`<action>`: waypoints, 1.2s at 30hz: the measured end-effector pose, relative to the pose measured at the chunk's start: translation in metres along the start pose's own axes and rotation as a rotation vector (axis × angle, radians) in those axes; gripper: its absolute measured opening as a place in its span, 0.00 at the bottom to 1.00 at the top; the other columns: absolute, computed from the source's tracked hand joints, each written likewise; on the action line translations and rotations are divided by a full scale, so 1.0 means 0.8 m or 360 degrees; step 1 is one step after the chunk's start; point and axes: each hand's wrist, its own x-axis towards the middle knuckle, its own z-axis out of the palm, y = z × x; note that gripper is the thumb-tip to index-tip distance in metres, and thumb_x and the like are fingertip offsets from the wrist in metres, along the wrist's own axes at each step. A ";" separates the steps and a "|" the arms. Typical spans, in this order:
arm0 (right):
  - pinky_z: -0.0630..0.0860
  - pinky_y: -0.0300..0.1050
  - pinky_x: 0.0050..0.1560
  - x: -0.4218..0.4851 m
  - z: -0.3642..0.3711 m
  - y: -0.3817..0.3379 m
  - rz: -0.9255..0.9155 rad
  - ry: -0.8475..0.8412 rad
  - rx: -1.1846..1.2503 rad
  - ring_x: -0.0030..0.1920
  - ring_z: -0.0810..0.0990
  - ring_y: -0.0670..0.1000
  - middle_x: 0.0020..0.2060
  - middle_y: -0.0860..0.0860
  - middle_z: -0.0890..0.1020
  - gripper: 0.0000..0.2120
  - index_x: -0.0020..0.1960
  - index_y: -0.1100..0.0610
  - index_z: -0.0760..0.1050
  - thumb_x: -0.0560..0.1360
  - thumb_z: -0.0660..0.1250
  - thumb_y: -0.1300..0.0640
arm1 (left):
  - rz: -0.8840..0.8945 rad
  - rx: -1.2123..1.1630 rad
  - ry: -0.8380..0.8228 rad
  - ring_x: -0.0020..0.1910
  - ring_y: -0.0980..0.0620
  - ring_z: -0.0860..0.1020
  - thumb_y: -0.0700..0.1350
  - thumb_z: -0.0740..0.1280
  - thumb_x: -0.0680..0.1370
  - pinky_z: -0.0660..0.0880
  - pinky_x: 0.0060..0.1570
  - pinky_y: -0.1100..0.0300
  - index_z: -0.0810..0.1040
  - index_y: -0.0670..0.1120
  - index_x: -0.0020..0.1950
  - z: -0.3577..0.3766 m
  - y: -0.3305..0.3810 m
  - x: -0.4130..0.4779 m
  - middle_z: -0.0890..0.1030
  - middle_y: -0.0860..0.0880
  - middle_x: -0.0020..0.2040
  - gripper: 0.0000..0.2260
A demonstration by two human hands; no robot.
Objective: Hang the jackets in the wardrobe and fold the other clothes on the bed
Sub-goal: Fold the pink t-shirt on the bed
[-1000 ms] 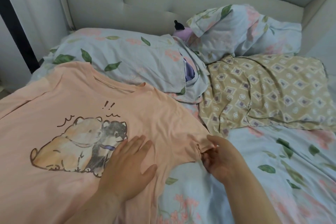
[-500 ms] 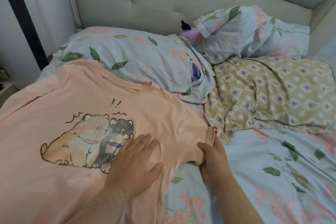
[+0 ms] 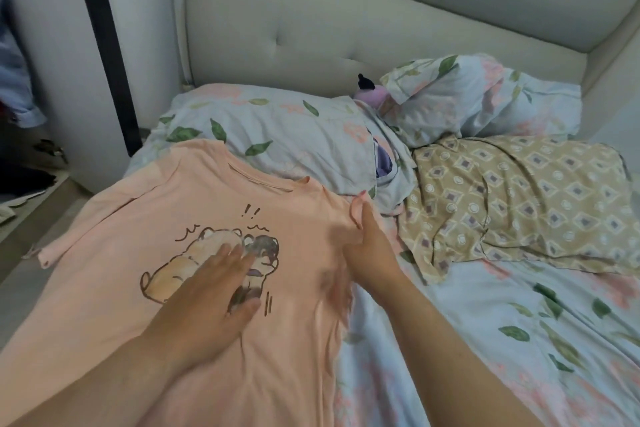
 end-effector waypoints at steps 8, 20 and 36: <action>0.64 0.46 0.70 0.008 0.133 -0.027 0.0013 -0.0474 -0.0498 0.77 0.58 0.60 0.79 0.59 0.43 0.39 0.81 0.53 0.41 0.77 0.59 0.56 | -0.0251 0.0446 -0.0206 0.79 0.46 0.46 0.73 0.35 0.72 0.35 0.73 0.59 0.50 0.48 0.81 -0.002 -0.086 -0.075 0.47 0.46 0.80 0.44; 0.47 0.62 0.76 0.000 0.323 -0.114 -0.0995 -0.0301 -0.1304 0.76 0.57 0.60 0.78 0.56 0.58 0.26 0.77 0.54 0.58 0.81 0.48 0.47 | -0.0915 -0.0973 0.1144 0.70 0.50 0.70 0.43 0.63 0.80 0.65 0.68 0.56 0.69 0.44 0.72 0.020 -0.112 -0.084 0.69 0.49 0.72 0.20; 0.45 0.53 0.77 0.022 0.408 -0.091 -0.1001 -0.0237 -0.1229 0.79 0.55 0.53 0.79 0.51 0.57 0.36 0.79 0.47 0.57 0.75 0.40 0.35 | -0.1488 -0.1191 0.0788 0.63 0.48 0.75 0.46 0.73 0.66 0.72 0.64 0.52 0.74 0.51 0.69 -0.078 -0.254 -0.003 0.78 0.53 0.60 0.30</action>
